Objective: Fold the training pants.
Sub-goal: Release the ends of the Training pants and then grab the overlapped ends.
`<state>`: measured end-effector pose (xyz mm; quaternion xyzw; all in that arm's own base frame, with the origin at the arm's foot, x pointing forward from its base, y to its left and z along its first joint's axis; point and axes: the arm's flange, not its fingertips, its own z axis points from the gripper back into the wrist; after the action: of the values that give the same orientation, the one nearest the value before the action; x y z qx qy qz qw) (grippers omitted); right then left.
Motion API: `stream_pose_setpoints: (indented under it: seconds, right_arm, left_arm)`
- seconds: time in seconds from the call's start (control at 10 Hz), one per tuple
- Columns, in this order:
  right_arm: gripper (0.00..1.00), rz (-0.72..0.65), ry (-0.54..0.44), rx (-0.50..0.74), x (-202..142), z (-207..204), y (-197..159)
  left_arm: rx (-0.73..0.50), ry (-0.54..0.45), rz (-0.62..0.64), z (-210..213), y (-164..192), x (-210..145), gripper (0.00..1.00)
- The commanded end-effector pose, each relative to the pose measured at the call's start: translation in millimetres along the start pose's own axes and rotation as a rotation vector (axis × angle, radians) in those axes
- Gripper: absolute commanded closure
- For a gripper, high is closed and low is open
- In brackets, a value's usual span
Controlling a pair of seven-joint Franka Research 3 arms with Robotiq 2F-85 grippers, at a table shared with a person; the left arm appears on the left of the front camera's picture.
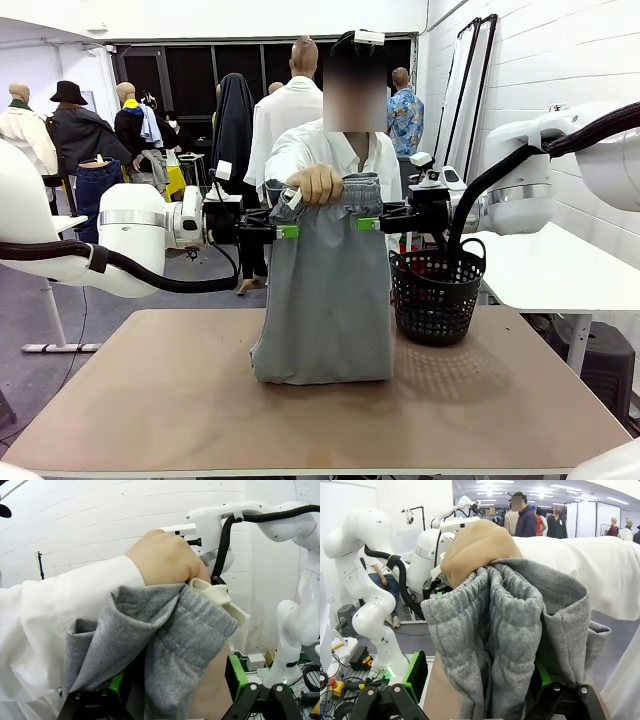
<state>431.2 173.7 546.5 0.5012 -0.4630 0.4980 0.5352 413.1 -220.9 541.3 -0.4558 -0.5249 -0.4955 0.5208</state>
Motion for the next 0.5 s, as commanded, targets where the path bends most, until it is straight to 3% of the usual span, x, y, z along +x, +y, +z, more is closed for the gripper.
stream_pose_setpoints:
  seconds: [0.0,0.4]
  right_arm:
    - [0.0,0.019,0.042,-0.03,2,2,1]
    - [0.0,0.035,0.046,-0.093,2,23,6]
  left_arm:
    - [0.042,-0.022,-0.005,5,-8,3,0.02]
    - [0.1,-0.001,-0.011,20,-18,3,0.02]
